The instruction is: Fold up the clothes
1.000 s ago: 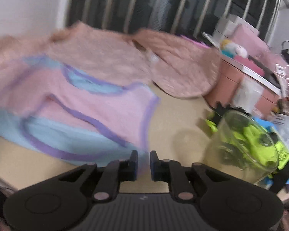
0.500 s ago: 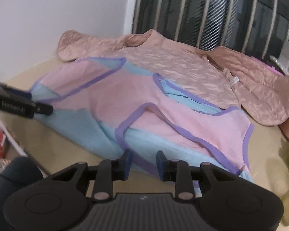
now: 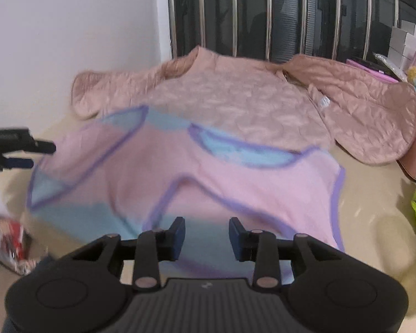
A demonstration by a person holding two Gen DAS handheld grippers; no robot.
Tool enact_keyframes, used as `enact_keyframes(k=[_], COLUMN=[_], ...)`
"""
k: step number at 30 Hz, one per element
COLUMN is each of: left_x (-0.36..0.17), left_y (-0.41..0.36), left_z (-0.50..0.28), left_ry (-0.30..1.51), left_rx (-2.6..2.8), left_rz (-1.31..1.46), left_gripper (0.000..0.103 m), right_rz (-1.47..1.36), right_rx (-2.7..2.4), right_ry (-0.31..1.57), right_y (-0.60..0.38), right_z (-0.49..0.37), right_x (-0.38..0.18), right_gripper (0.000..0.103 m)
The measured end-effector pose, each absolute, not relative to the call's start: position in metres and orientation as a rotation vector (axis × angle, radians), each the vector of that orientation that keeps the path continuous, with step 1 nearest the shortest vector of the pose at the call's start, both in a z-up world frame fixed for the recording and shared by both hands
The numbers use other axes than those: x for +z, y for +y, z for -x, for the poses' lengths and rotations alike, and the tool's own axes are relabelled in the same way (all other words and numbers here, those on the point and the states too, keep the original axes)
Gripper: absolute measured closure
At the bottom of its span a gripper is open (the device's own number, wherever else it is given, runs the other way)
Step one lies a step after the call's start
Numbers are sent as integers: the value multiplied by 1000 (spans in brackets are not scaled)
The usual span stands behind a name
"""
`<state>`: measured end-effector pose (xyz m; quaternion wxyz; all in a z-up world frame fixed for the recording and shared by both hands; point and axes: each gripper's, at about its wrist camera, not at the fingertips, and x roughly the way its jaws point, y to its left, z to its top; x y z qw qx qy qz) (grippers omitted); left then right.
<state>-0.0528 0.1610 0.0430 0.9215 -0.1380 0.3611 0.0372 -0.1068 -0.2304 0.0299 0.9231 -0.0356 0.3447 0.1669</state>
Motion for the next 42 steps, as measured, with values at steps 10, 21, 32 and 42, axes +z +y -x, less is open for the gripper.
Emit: enact_keyframes(k=[10, 21, 32, 42], left_x=[23, 34, 39, 15], left_y=[134, 140, 77, 60], left_z=[59, 88, 145, 127], left_ry=[771, 737, 543, 661], left_rx=[24, -115, -428, -421], left_rz=[68, 181, -84, -171], left_gripper=[7, 2, 1, 35], right_rz=[115, 125, 48, -118], right_rx=[383, 469, 506, 530], right_ry=[746, 636, 775, 735], right_y=[-181, -212, -220, -251], right_z=[98, 132, 123, 118], right_x=[5, 25, 23, 48], right_gripper=[96, 59, 102, 102])
